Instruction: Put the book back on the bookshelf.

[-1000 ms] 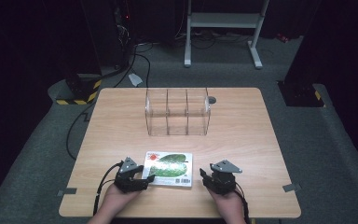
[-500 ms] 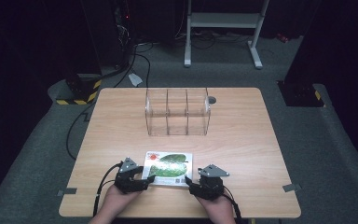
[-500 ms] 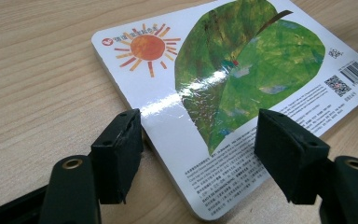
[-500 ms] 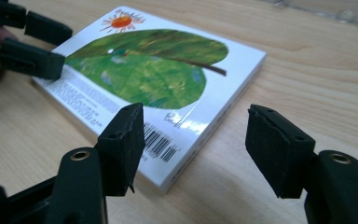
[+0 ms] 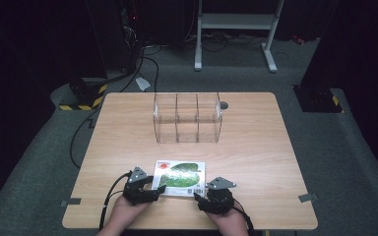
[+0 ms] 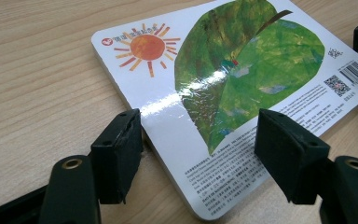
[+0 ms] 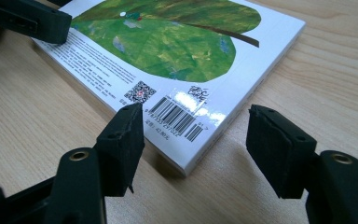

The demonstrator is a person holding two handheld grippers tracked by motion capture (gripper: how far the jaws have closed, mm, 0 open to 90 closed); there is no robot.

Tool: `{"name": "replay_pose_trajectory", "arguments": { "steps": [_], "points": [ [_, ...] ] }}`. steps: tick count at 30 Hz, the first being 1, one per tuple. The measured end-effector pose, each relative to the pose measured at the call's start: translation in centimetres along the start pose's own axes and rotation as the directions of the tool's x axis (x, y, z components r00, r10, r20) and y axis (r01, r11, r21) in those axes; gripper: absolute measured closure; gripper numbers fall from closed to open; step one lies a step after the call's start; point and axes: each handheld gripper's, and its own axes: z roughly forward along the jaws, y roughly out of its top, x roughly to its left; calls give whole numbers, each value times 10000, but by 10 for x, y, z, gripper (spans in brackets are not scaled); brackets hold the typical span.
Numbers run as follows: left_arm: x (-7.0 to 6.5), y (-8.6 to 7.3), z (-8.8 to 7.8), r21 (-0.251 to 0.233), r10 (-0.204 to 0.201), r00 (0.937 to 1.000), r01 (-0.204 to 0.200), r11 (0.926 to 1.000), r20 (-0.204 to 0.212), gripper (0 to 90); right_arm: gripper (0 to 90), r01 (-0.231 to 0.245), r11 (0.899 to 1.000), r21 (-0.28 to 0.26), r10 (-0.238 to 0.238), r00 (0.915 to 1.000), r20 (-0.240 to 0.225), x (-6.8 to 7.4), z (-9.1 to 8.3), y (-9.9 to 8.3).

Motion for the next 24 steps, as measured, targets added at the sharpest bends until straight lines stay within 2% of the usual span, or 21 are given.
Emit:
{"name": "replay_pose_trajectory", "arguments": {
  "steps": [1,6,12,16,19,20,24],
  "points": [
    [0,0,0,7,-48,10000,48,10000,22,322,378,-128,9999,35,128,9999,-69,-1,0,0],
    [1,3,2,114,-216,9998,216,9997,-9,341,404,54,10000,-9,-54,9999,-90,-5,1,0],
    [0,8,4,265,-513,9984,519,9983,-248,366,439,-215,9998,18,215,9998,29,-8,3,2],
    [-1,10,9,16,-775,9961,776,9970,-421,371,453,-102,9999,-60,103,9997,207,-11,5,5],
    [0,9,10,-121,-656,9966,651,9978,-493,378,431,-293,9996,-31,293,9994,206,-14,6,6],
    [0,6,10,-370,-925,9949,910,9952,-414,378,428,-292,9996,-42,293,9993,228,-15,6,7],
    [2,7,9,-338,-953,9947,940,9950,-376,387,418,-418,9991,-22,419,9986,330,-18,9,10]
  ]
}}
